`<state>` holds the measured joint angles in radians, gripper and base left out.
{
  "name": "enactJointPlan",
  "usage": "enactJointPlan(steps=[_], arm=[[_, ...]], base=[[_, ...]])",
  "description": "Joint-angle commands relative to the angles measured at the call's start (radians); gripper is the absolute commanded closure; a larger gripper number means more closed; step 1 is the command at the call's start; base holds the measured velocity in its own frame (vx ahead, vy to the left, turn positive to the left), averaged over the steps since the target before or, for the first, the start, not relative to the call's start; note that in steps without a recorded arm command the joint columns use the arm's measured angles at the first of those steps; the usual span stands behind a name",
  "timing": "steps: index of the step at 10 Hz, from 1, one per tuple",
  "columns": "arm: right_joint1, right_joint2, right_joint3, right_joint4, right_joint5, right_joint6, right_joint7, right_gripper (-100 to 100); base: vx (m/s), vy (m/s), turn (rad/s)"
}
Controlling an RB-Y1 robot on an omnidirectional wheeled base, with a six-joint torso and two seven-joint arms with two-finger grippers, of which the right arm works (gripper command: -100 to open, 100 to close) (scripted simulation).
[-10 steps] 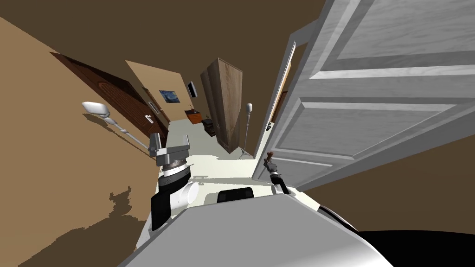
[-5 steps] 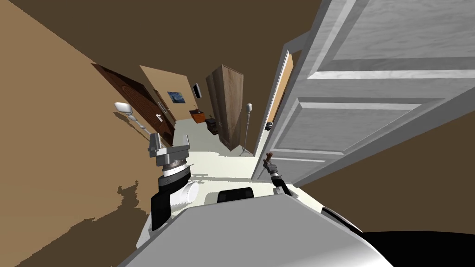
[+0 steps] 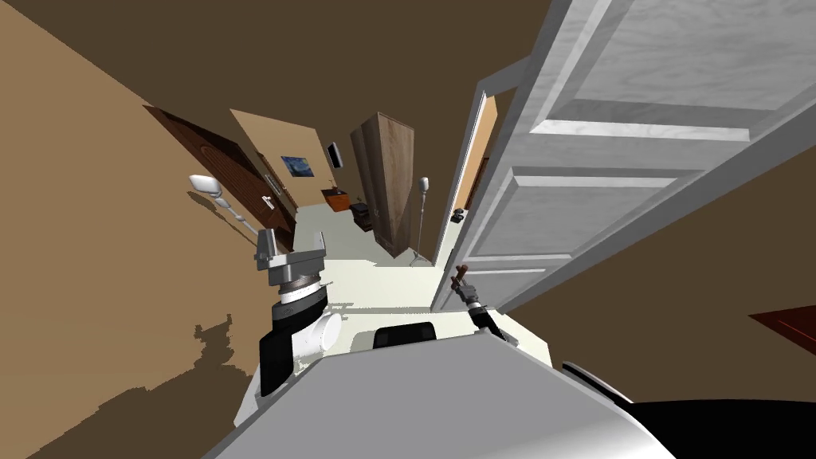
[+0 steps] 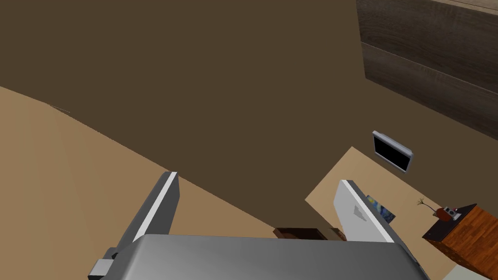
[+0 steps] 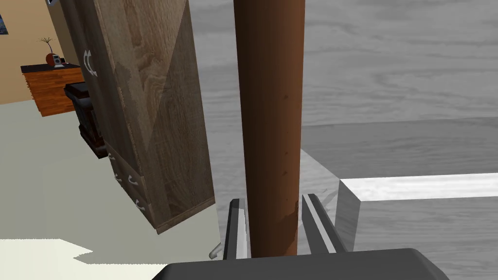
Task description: Pull the door open
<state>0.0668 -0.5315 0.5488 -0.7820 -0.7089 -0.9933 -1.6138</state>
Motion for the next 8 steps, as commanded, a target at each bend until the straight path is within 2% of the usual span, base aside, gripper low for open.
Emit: enactJointPlan(steps=[1, 3, 4, 6, 7, 8], arm=[[0.022, -0.021, 0.029, -0.017, 0.016, -0.026, -0.017, 100], [0.043, -0.046, 0.064, -0.034, 0.034, -0.055, -0.039, 100], [0.061, -0.068, 0.095, -0.048, 0.051, -0.080, -0.059, 100], [0.080, -0.091, 0.128, -0.063, 0.069, -0.107, -0.079, 100], [0.065, -0.076, 0.117, -0.041, 0.064, -0.102, -0.074, 100], [0.074, -0.082, 0.135, -0.026, 0.076, -0.135, -0.089, 100]], base=[[-0.076, -0.019, -0.068], [-0.068, -0.031, -0.065], [-0.077, -0.050, -0.099], [-0.066, -0.061, -0.074], [-0.027, -0.027, -0.008], [-0.003, 0.003, -0.024]])
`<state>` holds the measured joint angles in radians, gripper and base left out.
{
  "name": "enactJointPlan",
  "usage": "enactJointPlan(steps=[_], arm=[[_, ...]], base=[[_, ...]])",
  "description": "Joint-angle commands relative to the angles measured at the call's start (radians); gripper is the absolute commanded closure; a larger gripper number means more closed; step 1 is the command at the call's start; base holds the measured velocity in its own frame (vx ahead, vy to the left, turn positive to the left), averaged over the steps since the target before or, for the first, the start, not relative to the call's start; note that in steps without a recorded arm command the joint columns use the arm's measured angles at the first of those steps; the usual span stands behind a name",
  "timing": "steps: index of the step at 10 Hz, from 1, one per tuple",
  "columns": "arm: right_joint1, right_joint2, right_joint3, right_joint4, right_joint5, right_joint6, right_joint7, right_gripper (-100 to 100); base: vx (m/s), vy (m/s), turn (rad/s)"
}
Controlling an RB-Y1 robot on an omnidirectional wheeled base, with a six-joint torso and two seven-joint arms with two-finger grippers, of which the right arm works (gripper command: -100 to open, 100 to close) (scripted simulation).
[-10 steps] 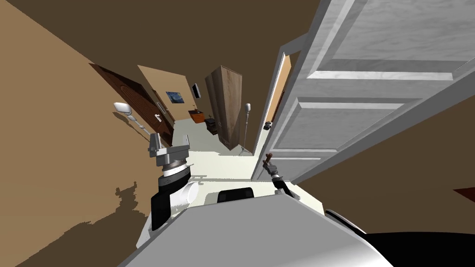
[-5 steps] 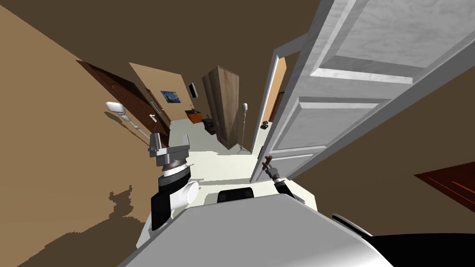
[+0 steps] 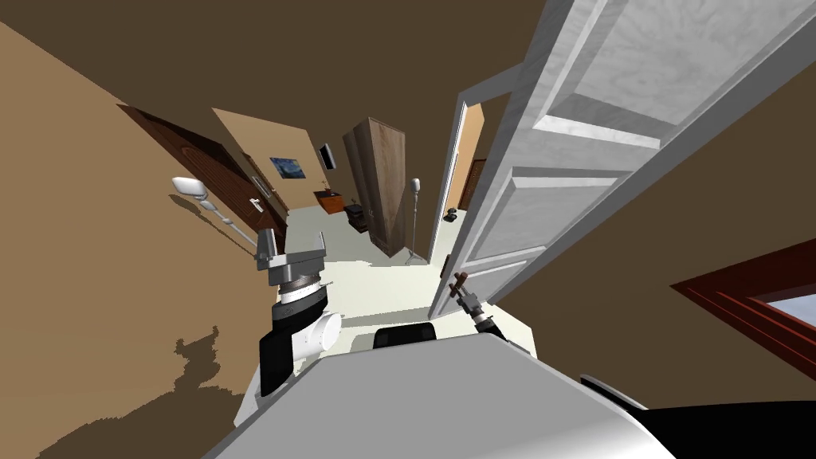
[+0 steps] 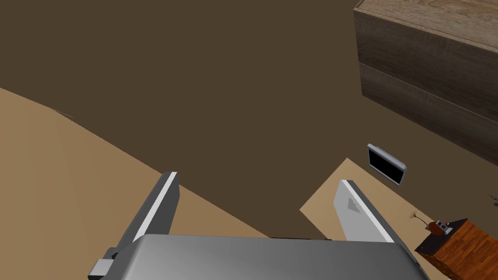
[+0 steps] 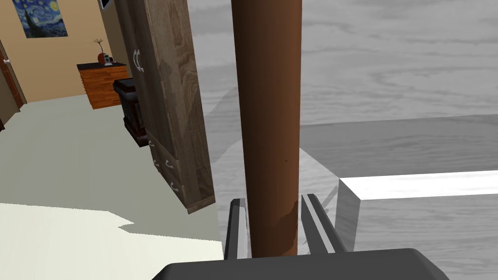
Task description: Pull the door open
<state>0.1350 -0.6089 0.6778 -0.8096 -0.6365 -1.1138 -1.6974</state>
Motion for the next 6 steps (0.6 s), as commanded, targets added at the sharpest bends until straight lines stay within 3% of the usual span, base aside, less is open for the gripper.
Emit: enactJointPlan(steps=[1, 5, 6], arm=[[0.010, -0.009, 0.014, 0.012, 0.010, -0.033, -0.012, 100], [0.033, -0.031, 0.057, 0.065, 0.044, -0.134, -0.053, 100], [0.033, -0.031, 0.057, 0.065, 0.044, -0.134, -0.053, 100]], base=[[0.007, 0.005, -0.041], [0.009, 0.005, -0.033], [-0.003, -0.002, -0.016]])
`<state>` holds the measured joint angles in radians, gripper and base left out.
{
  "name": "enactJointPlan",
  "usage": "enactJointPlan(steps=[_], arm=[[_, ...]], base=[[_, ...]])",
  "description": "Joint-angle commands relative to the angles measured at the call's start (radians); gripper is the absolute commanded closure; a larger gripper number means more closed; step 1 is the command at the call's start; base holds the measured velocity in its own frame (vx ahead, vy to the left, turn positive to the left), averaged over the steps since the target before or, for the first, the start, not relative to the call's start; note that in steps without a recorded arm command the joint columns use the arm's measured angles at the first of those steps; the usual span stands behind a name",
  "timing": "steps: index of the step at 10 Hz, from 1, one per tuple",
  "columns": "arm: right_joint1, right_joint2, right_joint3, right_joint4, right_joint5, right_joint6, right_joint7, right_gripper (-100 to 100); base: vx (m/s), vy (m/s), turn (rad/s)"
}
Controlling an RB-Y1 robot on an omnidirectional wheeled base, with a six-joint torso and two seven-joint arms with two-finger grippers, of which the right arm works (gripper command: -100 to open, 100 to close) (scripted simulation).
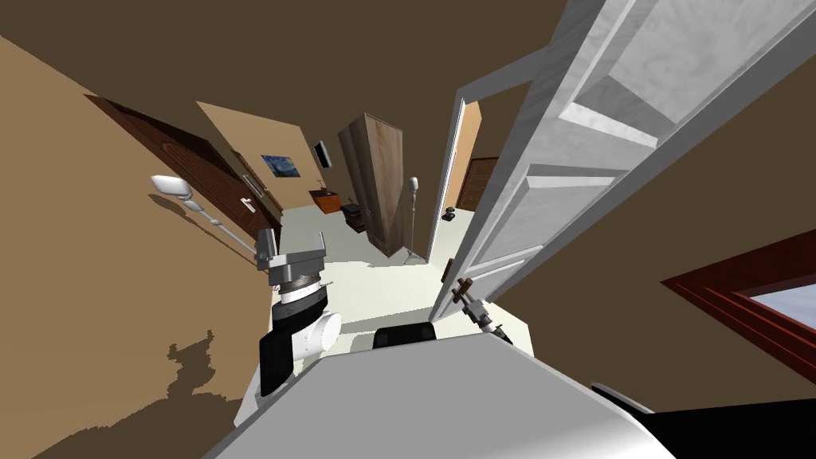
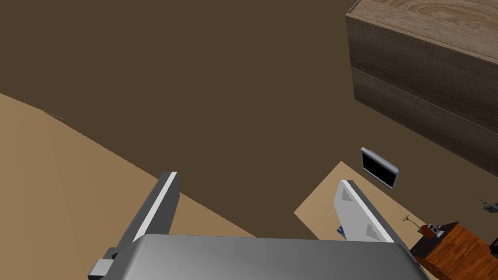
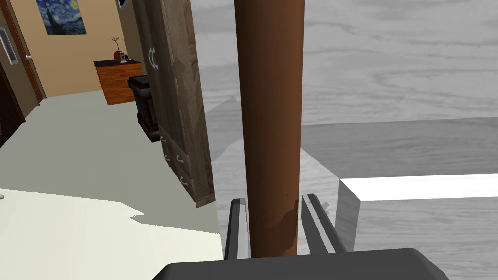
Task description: Pull the door open
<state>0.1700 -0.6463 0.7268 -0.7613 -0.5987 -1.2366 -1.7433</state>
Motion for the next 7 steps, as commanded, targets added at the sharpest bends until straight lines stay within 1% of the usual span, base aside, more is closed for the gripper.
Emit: enactJointPlan(steps=[1, 4, 6, 7], arm=[[0.004, 0.000, 0.021, 0.032, 0.015, -0.040, -0.019, 100], [0.022, -0.018, 0.056, 0.076, 0.043, -0.123, -0.051, 100], [0.032, -0.028, 0.076, 0.100, 0.058, -0.168, -0.069, 100], [0.036, -0.032, 0.084, 0.110, 0.064, -0.187, -0.076, 100]], base=[[-0.006, -0.005, -0.012], [-0.020, -0.019, -0.019], [-0.049, -0.024, 0.043], [-0.055, -0.027, 0.049]])
